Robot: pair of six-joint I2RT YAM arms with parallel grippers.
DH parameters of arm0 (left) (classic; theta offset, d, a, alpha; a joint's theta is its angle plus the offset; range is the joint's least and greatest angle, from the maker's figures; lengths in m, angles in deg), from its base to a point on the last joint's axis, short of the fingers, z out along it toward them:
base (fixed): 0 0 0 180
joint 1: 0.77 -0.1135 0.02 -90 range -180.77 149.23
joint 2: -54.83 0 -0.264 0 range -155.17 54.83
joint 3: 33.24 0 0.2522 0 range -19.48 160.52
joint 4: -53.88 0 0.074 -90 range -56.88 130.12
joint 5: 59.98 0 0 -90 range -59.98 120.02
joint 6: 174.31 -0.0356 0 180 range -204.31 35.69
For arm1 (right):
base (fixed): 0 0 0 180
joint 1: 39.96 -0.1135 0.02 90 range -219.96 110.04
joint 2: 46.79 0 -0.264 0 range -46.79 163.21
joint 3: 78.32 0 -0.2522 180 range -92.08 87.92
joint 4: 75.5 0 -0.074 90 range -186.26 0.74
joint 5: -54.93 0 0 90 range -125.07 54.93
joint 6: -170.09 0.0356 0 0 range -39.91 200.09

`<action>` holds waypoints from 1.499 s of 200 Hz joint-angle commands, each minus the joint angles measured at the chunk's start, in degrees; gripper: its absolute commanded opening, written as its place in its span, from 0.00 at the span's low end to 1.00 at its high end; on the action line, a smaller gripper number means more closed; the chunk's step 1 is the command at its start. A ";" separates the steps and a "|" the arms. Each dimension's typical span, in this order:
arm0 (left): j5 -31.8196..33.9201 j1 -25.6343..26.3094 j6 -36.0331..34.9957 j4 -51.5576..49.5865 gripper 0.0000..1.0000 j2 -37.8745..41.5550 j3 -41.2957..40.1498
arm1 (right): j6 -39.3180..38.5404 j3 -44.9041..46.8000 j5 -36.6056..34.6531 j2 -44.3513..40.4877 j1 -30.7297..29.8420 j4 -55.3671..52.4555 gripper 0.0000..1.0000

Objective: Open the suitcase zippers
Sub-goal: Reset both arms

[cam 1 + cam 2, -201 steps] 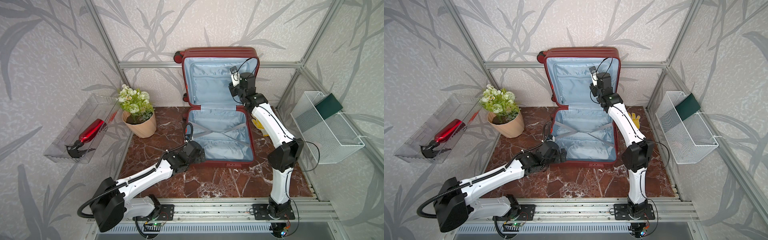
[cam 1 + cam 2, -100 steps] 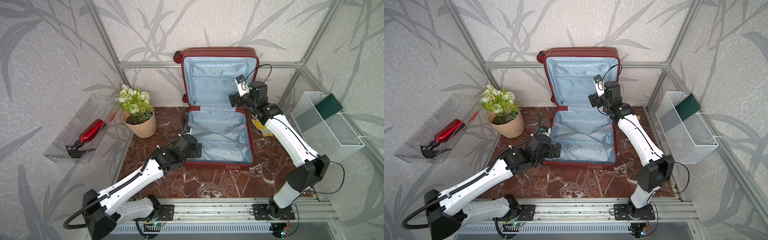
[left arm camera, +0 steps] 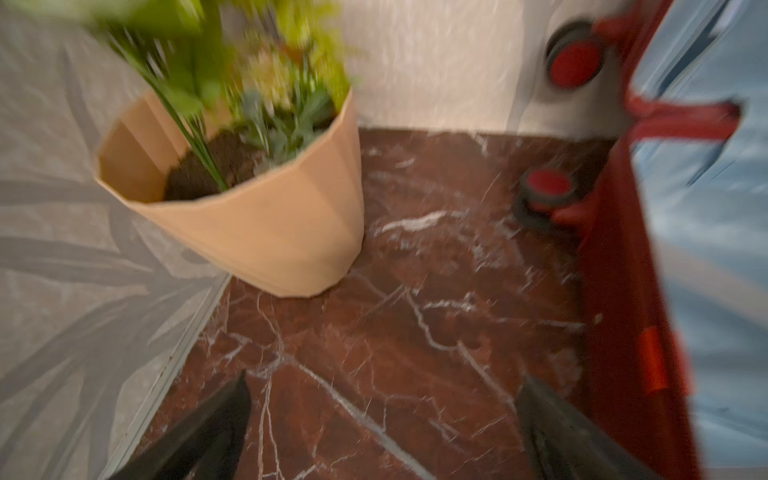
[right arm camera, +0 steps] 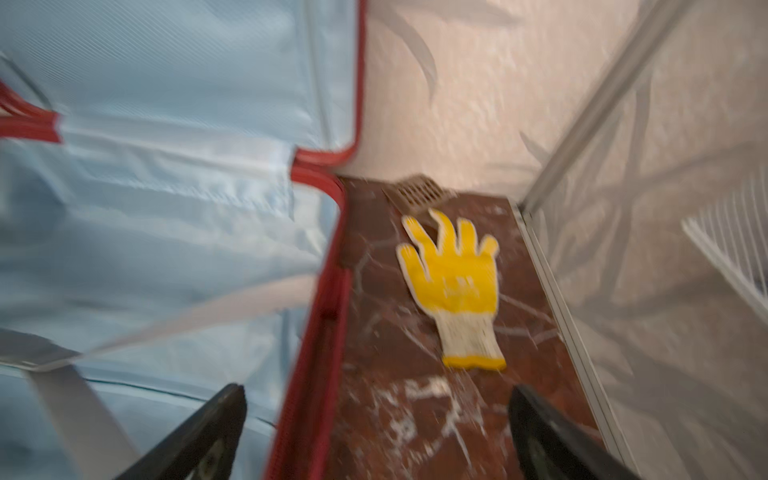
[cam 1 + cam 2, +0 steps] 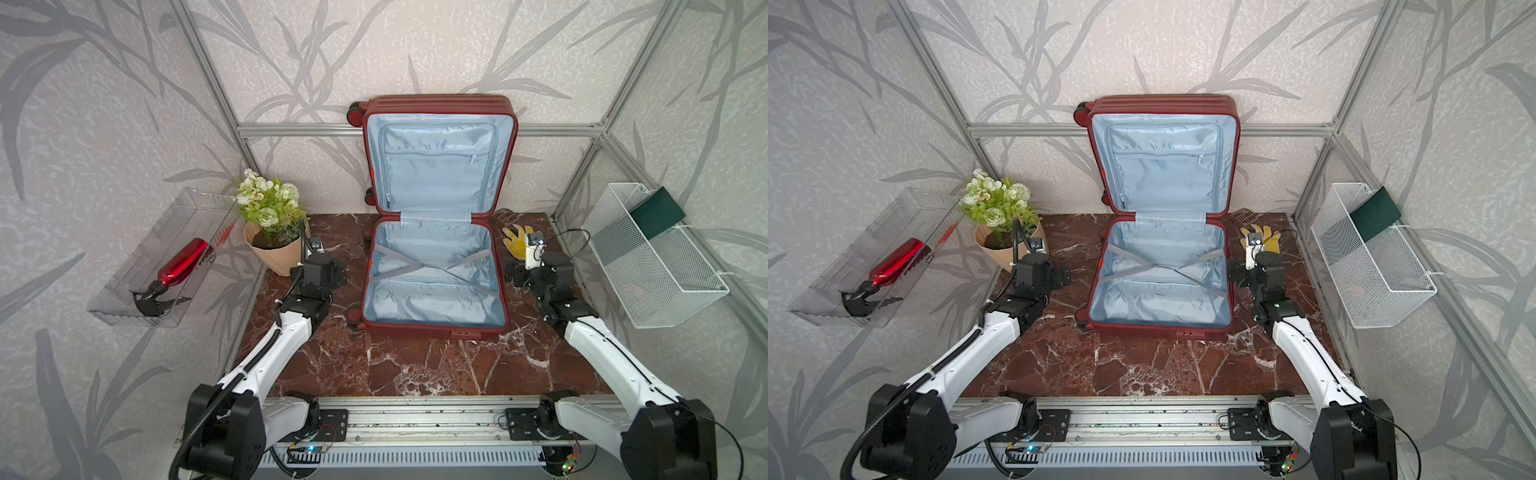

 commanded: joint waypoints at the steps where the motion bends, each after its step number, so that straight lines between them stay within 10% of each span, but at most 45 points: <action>1: -6.58 -5.31 -0.95 15.76 0.99 -2.30 -5.89 | -0.19 10.08 0.25 -3.08 3.19 16.60 0.99; 51: -14.76 -10.58 -2.75 33.14 0.99 -12.23 -11.04 | 2.64 18.90 3.27 14.04 3.41 43.08 0.99; 80: -17.33 -11.57 -2.32 54.35 0.99 -20.43 -17.60 | 1.25 12.13 9.89 17.39 4.01 32.86 0.99; 105: -17.37 -10.62 -4.03 44.09 0.99 -18.51 -14.18 | 2.11 10.51 13.14 17.09 4.22 28.90 0.99; 153: -17.66 -10.60 -4.14 43.88 0.99 -18.40 -14.05 | 5.14 22.86 17.95 33.35 4.30 73.07 0.99; 181: -17.71 -10.60 -4.18 43.87 0.99 -18.49 -14.08 | 2.94 15.62 15.18 27.76 2.31 51.13 0.99; 300: -17.60 -10.64 -4.15 44.05 0.99 -18.25 -14.26 | -0.16 13.25 10.17 28.90 -1.48 48.63 0.99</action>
